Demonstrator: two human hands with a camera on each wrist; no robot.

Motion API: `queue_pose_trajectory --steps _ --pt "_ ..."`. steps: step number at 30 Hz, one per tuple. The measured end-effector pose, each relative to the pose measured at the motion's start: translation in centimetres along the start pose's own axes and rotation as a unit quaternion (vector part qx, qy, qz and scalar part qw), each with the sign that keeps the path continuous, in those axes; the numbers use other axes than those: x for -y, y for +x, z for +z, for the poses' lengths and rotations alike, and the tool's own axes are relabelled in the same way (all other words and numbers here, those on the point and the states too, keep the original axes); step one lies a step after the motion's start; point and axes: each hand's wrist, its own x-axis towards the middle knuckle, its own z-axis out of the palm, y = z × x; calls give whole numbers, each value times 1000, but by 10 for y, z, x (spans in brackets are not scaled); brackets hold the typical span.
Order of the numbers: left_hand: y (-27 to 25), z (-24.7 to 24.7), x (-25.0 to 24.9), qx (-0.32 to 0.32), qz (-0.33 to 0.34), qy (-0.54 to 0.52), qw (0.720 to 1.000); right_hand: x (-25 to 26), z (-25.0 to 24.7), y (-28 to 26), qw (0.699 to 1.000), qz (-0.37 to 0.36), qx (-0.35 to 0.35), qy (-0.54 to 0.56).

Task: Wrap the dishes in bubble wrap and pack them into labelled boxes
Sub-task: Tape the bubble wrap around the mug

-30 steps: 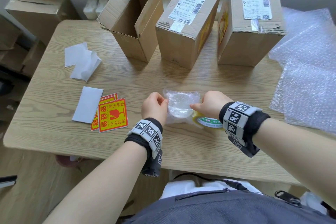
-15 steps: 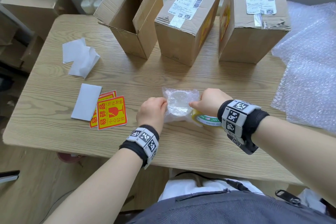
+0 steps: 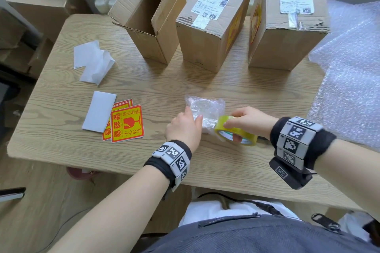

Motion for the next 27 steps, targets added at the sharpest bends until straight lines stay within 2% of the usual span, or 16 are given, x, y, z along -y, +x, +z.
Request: queue_pose_trajectory --steps 5,12,22,24,27 --pt "4 8 -17 40 -49 -38 997 2 5 3 1000 -13 5 -18" --pt "3 14 -19 40 -53 -44 997 -8 16 9 997 41 -30 -52" --pt "1 11 -15 54 -29 -77 995 -15 17 17 999 39 -25 -1" --pt "4 10 -13 50 -15 -85 995 -20 16 16 999 25 -44 3" --pt "12 3 -5 53 11 -60 997 -36 0 15 991 26 -124 43"
